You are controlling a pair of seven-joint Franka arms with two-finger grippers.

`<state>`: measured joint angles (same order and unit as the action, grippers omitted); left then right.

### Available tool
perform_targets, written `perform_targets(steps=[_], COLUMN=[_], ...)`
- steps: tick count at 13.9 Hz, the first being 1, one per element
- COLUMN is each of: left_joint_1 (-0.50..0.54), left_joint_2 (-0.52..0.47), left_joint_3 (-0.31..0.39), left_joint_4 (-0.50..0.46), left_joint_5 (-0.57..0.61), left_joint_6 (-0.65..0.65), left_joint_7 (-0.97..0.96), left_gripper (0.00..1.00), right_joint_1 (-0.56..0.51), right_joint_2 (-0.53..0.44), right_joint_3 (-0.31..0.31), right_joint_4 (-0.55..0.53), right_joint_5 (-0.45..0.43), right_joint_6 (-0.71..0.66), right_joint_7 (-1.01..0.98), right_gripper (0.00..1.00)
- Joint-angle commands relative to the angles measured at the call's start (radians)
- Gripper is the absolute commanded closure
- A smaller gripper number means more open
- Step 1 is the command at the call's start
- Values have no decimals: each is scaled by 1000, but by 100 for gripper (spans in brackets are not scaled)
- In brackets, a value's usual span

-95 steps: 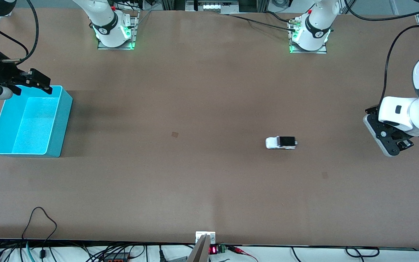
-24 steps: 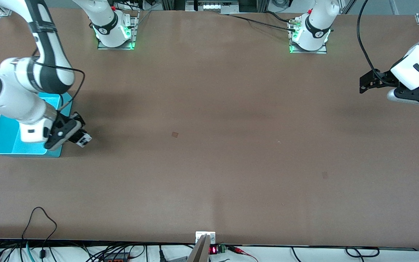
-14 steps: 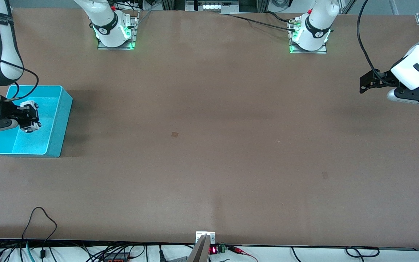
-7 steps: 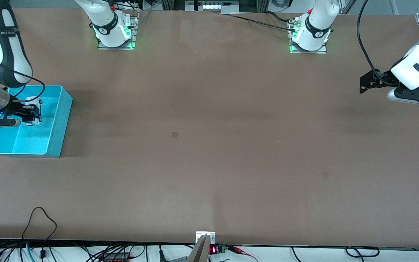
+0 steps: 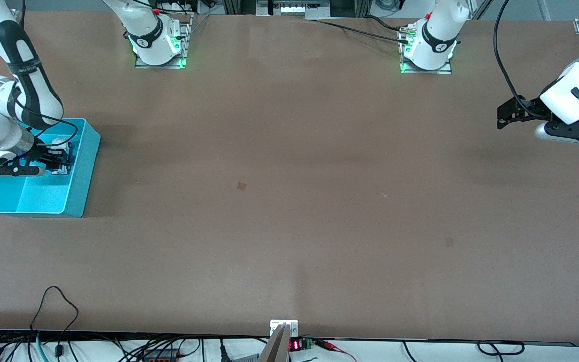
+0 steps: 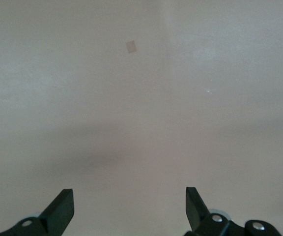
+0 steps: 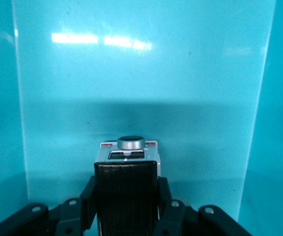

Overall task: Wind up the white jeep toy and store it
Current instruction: 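Lower the jeep into the blue bin and open the right gripper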

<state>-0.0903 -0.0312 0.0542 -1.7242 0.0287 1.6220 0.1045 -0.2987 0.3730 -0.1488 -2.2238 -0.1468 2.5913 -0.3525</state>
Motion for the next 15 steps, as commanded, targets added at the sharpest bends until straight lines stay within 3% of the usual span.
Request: perform_targets(steps=[1, 2, 4, 5, 11, 15], left_joint_1=[-2, -2, -2, -2, 0, -2], left_joint_2=[-1, -1, -1, 0, 0, 0], left_joint_3=[-2, -2, -2, -2, -2, -2], left_joint_4=[17, 17, 17, 17, 17, 17], left_joint_5=[17, 17, 17, 17, 17, 19], left_joint_6=[-22, -22, -22, -22, -22, -22], left_joint_7=[-8, -8, -8, -6, -5, -5], left_gripper=[0, 0, 0, 0, 0, 0], right_joint_1=[-17, -17, -16, -14, 53, 128], right_joint_2=[-9, -12, -20, -31, -190, -261], right_joint_3=[18, 18, 20, 21, 29, 37], right_joint_4=[-2, -2, 1, 3, 15, 119], right_joint_5=[-22, -22, -22, -22, -20, -1], right_joint_6=[0, -2, -14, -25, -160, -334], right_joint_7=[4, 4, 4, 4, -37, -51], right_gripper=[75, 50, 21, 0, 0, 0])
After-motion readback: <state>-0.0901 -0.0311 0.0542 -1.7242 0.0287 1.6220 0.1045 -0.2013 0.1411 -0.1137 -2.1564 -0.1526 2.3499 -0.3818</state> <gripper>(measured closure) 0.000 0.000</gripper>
